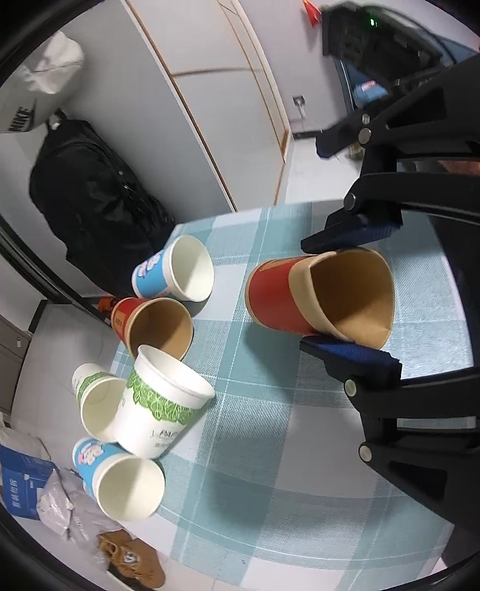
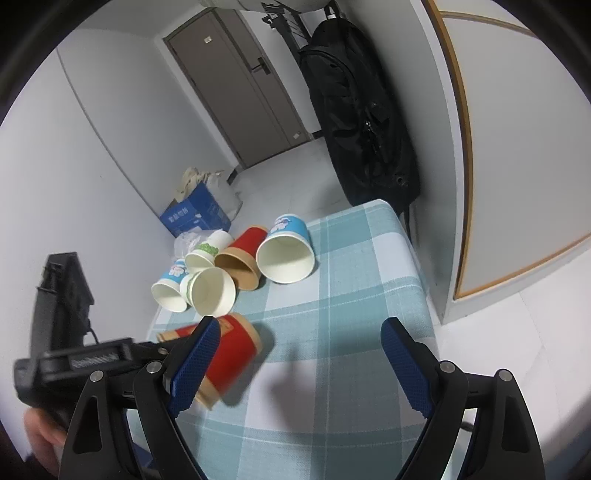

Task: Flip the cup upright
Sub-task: 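Lift the red cup with the left gripper and set it down base-up, then open the left gripper and withdraw it from the red cup, then grasp the red cup's rim with the right gripper and tilt it over, then set the red cup down opening-up and open the right gripper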

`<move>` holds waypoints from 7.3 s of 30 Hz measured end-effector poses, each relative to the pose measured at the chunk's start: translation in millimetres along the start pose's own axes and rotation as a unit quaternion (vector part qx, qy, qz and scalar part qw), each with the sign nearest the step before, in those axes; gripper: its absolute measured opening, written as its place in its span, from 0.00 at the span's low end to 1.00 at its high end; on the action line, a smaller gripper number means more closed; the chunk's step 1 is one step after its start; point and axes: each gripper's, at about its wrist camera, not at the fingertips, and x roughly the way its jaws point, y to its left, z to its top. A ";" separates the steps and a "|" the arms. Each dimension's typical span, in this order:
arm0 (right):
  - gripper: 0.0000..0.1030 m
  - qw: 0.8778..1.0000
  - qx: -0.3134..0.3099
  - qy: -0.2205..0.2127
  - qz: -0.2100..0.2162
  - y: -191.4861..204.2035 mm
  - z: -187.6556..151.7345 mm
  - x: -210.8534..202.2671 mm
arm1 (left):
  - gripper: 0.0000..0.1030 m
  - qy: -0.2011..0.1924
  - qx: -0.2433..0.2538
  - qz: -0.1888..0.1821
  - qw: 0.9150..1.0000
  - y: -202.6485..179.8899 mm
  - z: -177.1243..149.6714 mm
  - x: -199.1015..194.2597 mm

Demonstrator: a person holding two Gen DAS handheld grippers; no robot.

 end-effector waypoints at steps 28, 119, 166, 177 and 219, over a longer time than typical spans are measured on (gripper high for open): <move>0.87 0.998 -0.057 -0.006 0.038 70.3 -25.6 11.6 | 0.38 -0.077 -0.014 -0.009 0.997 69.3 -37.7 -71.5; 0.87 0.970 -0.221 0.038 0.092 139.5 -67.2 18.1 | 0.83 -0.273 0.041 0.189 0.942 45.1 -23.1 -147.4; 0.02 0.949 -0.300 0.088 0.030 162.0 -94.4 59.6 | 0.83 -0.240 0.000 0.186 0.953 66.8 -10.6 -148.0; 0.02 0.967 -0.204 0.122 0.091 134.6 -65.6 36.2 | 0.83 -0.240 0.009 0.161 0.957 44.3 -5.8 -137.3; 0.42 0.932 -0.166 0.321 0.035 108.4 -0.5 106.6 | 0.83 -0.196 0.016 0.162 0.967 28.2 -1.6 -105.0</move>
